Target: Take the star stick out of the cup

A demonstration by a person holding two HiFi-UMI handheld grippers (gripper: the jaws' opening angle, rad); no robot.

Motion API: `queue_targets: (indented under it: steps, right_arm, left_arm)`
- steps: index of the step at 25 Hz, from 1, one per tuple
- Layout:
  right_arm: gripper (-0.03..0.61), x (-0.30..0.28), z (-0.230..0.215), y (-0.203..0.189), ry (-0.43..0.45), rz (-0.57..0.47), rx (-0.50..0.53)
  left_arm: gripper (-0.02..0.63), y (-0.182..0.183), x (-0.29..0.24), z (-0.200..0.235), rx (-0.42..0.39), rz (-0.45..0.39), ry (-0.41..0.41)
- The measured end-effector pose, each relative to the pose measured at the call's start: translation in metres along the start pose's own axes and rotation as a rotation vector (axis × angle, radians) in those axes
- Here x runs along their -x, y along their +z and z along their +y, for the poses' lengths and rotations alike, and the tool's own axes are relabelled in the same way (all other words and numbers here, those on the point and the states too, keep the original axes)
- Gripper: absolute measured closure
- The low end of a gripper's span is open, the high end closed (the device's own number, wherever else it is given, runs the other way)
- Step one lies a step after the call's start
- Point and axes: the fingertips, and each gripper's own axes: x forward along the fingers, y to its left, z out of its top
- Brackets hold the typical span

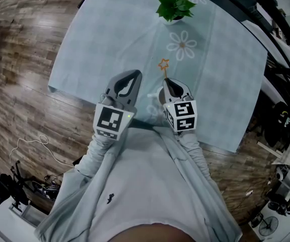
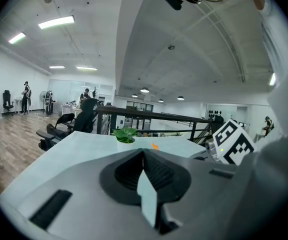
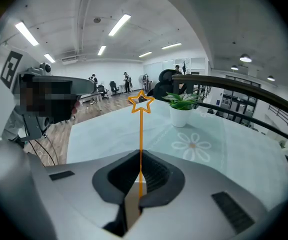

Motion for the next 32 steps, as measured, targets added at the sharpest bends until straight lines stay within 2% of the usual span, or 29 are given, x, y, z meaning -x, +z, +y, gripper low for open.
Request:
queue_targets:
  steps: [8,18,32]
  right_arm:
    - [0.557,0.019,-0.01,0.027,-0.036,-0.099,-0.022]
    - [0.557,0.066,-0.035,0.061,-0.136,-0.259,-0.055]
    - [0.557,0.152,-0.073,0.058,-0.319,-0.406,-0.118]
  left_arm:
    - [0.592,0.014,-0.009,-0.008,-0.025,-0.021,-0.044]
    - [0.594,0.035,-0.021,-0.027,-0.075,-0.058,-0.11]
    - [0.594,0.061,-0.033,-0.074,-0.126,-0.101,-0.23]
